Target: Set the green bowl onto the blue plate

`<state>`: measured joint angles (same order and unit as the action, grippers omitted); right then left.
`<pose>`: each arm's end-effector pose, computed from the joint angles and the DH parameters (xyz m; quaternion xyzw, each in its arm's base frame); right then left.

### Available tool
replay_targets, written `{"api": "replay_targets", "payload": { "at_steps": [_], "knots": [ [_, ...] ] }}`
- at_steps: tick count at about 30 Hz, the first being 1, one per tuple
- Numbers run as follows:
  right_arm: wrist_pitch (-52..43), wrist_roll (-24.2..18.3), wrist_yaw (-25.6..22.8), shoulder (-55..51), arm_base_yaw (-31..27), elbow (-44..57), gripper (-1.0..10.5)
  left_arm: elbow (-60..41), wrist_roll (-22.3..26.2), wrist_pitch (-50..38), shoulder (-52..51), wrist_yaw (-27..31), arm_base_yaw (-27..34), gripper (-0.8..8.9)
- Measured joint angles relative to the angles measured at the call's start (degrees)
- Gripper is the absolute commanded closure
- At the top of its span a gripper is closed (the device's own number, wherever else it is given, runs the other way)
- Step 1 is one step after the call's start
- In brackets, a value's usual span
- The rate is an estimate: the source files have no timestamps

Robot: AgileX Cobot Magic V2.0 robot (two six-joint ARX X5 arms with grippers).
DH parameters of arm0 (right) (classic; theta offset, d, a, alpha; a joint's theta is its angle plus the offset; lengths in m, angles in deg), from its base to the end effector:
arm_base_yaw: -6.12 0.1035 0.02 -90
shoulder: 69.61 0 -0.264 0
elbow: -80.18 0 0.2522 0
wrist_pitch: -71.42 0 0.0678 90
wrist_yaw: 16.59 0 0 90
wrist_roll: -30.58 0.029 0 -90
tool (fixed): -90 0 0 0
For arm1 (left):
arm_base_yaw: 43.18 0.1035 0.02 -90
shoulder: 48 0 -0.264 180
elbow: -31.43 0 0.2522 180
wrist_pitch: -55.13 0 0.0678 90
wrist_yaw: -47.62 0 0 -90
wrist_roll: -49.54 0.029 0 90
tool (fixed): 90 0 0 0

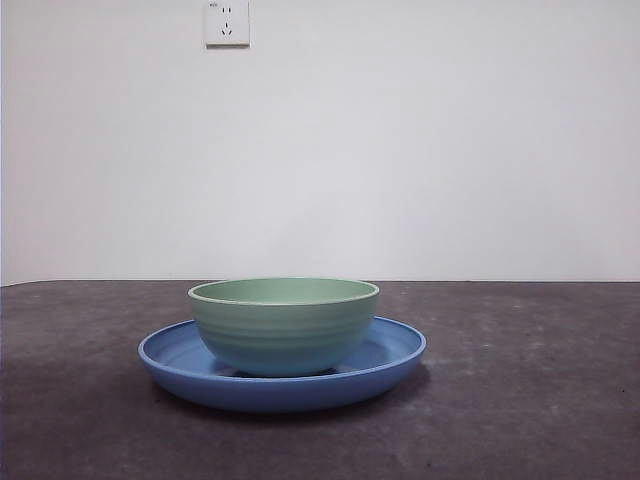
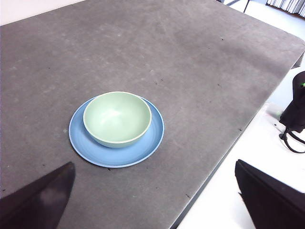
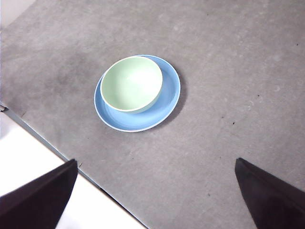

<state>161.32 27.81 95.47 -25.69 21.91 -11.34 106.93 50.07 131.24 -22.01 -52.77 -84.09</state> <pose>0.0643 0.0295 0.4091 -0.0016 0.3529 0.3111 0.8824 0.0212 -0.0253 0.3679 0.0646 0.2200 -0.4223 0.8770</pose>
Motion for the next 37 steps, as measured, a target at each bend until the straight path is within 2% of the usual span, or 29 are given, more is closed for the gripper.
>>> {"api": "replay_targets", "payload": {
  "at_steps": [9,11,12,13,15,16,17,37],
  "knots": [
    [0.2,0.0,0.0,-2.3,0.0,0.0,3.4,0.0,0.0,0.0,0.0,0.0,0.0,2.6],
    [0.2,0.0,0.0,-2.3,0.0,0.0,3.4,0.0,0.0,0.0,0.0,0.0,0.0,3.21],
    [0.2,0.0,0.0,-2.3,0.0,0.0,3.8,0.0,0.0,0.0,0.0,0.0,0.0,3.77],
    [0.2,0.0,0.0,-2.3,0.0,0.0,5.0,0.0,0.0,0.0,0.0,0.0,0.0,4.73],
    [0.2,0.0,0.1,-2.3,0.0,0.0,9.1,0.0,0.0,0.0,0.0,0.0,0.0,7.82],
    [0.2,-0.1,0.1,-2.3,0.0,0.0,9.5,0.0,0.0,0.0,0.0,0.0,0.0,8.0],
    [0.2,-0.1,0.2,-2.3,0.0,0.0,9.2,0.0,0.0,0.0,0.0,0.0,0.0,7.97],
    [0.2,-0.2,0.2,-2.3,0.0,0.0,9.3,0.0,0.0,0.0,0.0,0.0,0.0,7.94]
  ]
}}
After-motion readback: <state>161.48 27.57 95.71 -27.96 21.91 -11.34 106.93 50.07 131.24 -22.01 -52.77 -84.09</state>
